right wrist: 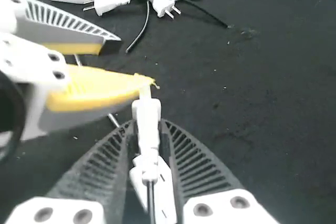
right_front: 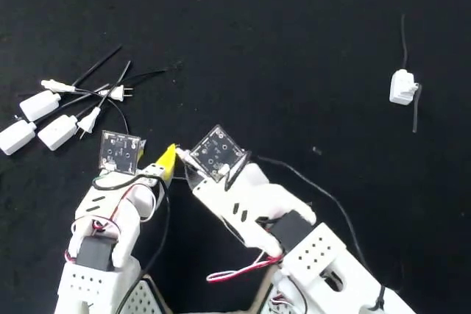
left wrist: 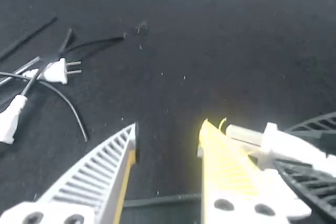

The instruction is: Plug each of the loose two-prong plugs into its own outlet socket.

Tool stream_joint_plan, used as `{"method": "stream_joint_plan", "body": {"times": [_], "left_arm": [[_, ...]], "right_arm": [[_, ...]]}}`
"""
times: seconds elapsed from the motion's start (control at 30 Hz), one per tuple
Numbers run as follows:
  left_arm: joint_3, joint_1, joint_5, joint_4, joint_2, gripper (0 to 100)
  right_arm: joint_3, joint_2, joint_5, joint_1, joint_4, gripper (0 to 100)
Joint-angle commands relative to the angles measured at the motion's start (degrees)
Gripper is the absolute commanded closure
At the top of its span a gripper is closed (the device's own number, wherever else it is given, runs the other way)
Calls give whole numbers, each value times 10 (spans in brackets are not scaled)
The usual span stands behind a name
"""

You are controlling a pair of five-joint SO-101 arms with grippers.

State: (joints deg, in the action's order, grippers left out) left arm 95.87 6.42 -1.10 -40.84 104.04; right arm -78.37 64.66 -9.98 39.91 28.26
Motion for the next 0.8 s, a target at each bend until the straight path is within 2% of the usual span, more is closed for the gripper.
{"method": "stream_joint_plan", "body": {"times": [0.0,0.23,0.33,0.53,0.77], "left_arm": [[9,9,-5,7,4,801],[3,2,-5,6,4,801],[-9,-26,-2,7,4,802],[-59,-111,11,-47,3,802],[-66,-120,16,-51,1,802]], "right_arm": [[40,16,9,-11,-22,988],[36,13,10,-15,-10,988],[46,12,11,-40,15,988],[109,-2,10,-69,117,988],[247,-174,12,-69,263,988]]}}
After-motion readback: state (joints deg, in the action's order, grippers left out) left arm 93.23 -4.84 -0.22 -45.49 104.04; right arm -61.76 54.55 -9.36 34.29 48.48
